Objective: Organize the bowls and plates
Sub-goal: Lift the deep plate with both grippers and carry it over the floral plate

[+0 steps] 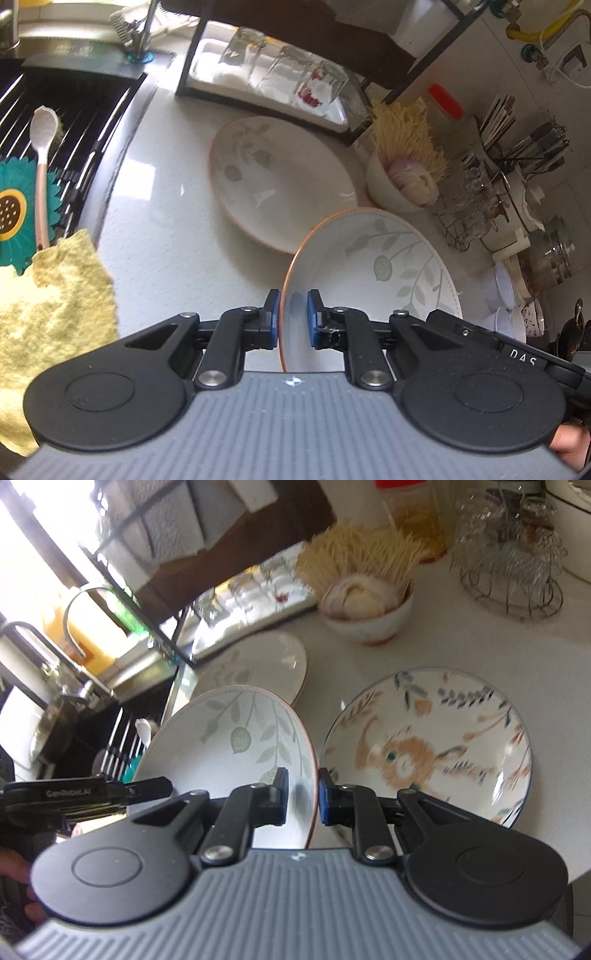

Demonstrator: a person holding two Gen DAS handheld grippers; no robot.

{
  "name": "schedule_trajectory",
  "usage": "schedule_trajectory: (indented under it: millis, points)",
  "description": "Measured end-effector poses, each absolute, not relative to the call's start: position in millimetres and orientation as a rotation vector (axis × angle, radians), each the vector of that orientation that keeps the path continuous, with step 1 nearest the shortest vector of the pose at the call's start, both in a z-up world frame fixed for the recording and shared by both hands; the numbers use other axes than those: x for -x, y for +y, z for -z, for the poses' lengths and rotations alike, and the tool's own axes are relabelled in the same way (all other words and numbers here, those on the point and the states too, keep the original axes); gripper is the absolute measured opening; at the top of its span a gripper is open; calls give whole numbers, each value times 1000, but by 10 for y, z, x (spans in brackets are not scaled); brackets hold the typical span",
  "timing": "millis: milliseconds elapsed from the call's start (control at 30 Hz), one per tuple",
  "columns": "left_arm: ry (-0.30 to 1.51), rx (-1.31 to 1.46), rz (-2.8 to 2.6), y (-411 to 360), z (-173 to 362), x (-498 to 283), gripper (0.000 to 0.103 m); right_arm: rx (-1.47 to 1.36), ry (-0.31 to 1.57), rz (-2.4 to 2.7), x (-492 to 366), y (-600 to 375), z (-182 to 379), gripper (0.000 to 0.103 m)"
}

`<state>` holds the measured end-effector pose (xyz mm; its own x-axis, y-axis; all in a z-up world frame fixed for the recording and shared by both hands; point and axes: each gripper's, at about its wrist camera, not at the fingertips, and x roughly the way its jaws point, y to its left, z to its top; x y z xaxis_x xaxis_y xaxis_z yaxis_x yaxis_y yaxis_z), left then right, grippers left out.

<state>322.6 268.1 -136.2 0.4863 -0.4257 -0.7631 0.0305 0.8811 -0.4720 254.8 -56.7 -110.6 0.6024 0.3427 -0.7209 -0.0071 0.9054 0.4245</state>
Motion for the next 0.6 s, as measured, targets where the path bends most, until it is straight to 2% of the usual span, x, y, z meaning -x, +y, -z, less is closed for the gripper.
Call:
schedule_trajectory:
  millis: [300, 600]
  points:
    - [990, 376, 302, 1944, 1176, -3338, 17, -378, 829, -218, -2596, -1150, 986, 19]
    - [1022, 341, 323, 1290, 1312, -3309, 17, -351, 816, -164, -2439, -1653, 1112, 19]
